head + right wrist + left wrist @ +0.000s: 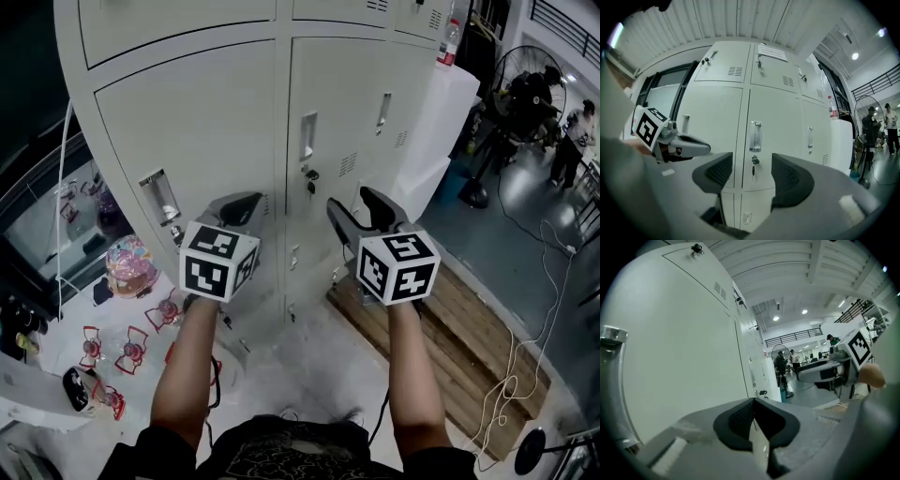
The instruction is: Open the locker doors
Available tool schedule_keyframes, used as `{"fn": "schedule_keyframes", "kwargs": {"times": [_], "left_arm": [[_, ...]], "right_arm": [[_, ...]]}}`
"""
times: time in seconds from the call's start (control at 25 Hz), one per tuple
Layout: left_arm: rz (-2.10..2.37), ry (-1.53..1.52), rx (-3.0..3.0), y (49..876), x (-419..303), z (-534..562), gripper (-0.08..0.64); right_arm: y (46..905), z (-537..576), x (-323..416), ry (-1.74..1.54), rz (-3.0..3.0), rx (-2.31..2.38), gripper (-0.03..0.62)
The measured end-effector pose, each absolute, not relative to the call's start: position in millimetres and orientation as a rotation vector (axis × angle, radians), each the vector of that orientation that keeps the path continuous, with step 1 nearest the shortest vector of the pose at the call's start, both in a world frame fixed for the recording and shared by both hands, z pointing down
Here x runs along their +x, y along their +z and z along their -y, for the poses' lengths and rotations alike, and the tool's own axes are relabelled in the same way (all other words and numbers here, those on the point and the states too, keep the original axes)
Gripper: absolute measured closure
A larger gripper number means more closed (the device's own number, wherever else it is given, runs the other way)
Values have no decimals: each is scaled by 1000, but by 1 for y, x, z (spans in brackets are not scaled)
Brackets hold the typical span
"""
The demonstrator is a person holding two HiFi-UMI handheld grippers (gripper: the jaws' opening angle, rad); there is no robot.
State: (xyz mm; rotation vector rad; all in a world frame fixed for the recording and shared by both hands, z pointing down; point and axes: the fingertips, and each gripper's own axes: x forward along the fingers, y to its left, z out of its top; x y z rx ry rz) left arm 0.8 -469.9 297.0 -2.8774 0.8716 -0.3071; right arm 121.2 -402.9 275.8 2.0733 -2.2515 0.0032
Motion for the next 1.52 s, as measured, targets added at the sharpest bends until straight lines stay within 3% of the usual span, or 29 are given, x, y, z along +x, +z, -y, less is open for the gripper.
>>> {"fn": "schedule_keyframes", "kwargs": {"times": [0.88, 1.52], "left_arm": [[-1423, -367, -2690, 292, 10, 489, 558], [-1710, -402, -2536, 281, -39, 470, 557]], "right_arm": [[262, 482, 118, -51, 2664, 1537, 345], [255, 524, 87, -43, 2775, 1301, 345]]}}
